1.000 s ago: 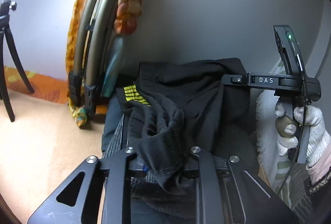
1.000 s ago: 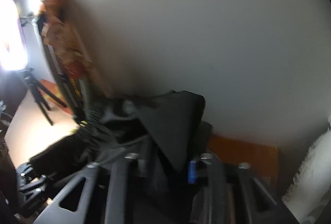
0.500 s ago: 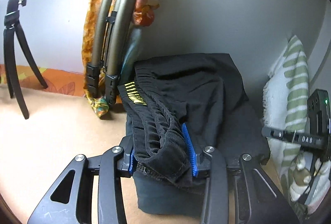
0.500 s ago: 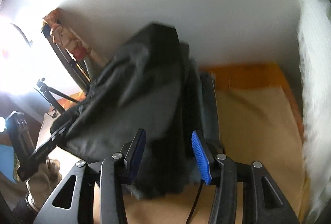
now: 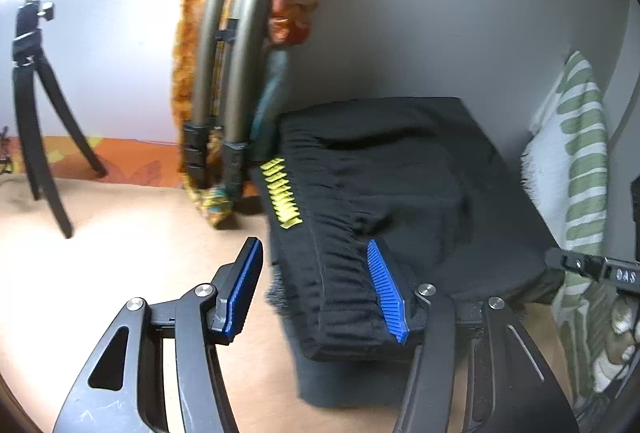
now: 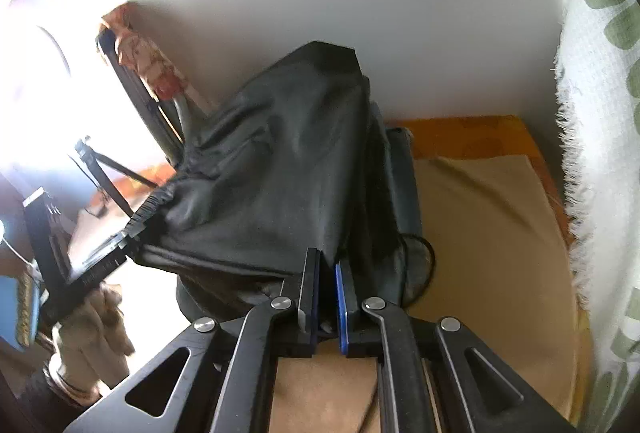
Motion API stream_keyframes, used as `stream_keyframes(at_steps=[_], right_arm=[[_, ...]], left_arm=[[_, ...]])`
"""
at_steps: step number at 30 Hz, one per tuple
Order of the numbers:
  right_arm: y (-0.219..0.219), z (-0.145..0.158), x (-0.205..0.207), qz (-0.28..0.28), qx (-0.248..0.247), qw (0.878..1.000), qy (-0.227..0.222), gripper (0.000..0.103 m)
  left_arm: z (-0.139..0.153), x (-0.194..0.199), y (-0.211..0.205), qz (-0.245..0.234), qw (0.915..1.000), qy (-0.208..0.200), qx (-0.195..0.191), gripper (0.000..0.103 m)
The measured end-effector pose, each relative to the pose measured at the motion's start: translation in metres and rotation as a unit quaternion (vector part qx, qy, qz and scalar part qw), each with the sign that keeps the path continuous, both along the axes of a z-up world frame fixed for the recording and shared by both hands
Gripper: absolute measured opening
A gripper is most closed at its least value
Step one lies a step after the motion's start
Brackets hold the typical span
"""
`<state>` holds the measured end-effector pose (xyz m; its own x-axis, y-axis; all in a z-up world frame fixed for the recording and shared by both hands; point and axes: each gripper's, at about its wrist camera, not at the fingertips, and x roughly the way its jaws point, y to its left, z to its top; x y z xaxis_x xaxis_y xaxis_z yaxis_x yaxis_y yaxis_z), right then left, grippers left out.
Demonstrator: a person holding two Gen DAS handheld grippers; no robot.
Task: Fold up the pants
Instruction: 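Lower the bundle onto the bed beside the striped pillow and open both tools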
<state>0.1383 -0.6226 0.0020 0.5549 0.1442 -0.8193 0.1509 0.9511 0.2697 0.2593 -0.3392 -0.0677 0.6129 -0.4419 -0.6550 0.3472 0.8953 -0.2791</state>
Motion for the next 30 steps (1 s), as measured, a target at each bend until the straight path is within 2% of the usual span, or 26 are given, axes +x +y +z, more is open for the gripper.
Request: stream_keyframes(at_steps=[4,6,7,8,9,14,22,24,26,30], right_arm=[[0.01,-0.012,-0.004,0.005,-0.021,1.0,0.017,0.006],[0.012,-0.014,-0.002,-0.004,-0.028,0.999,0.02,0.011],[0.011,-0.013,-0.004,-0.013,-0.038,0.999,0.02,0.019],[0.008,-0.011,-0.007,-0.024,-0.05,0.998,0.019,0.033],[0.007,-0.009,-0.007,-0.03,-0.052,0.998,0.015,0.035],[0.002,0.009,-0.03,-0.05,-0.049,0.997,-0.009,0.035],[0.039,0.04,-0.064,-0.038,-0.091,0.994,-0.055,0.04],[0.049,0.045,-0.072,-0.037,-0.099,0.992,-0.064,0.043],[0.057,0.048,-0.079,-0.037,-0.103,0.992,-0.069,0.052],[0.07,0.057,-0.093,-0.041,-0.111,0.99,-0.082,0.055]], left_arm=[[0.003,-0.003,0.011,0.01,0.9998,0.001,0.018,0.054],[0.007,-0.005,0.017,0.018,0.9994,-0.004,0.028,0.054],[0.01,-0.005,0.022,0.025,0.9991,-0.005,0.033,0.054],[0.012,-0.006,0.027,0.032,0.9988,-0.007,0.036,0.054],[0.015,-0.006,0.033,0.038,0.9987,-0.008,0.034,0.054],[0.029,-0.011,0.057,0.054,0.9981,-0.006,0.029,0.054],[0.048,-0.047,0.077,0.036,0.9984,-0.015,0.041,0.054],[0.053,-0.057,0.082,0.032,0.9985,-0.018,0.041,0.054],[0.059,-0.068,0.086,0.028,0.9985,-0.022,0.042,0.054],[0.075,-0.091,0.092,0.018,0.998,-0.04,0.045,0.054]])
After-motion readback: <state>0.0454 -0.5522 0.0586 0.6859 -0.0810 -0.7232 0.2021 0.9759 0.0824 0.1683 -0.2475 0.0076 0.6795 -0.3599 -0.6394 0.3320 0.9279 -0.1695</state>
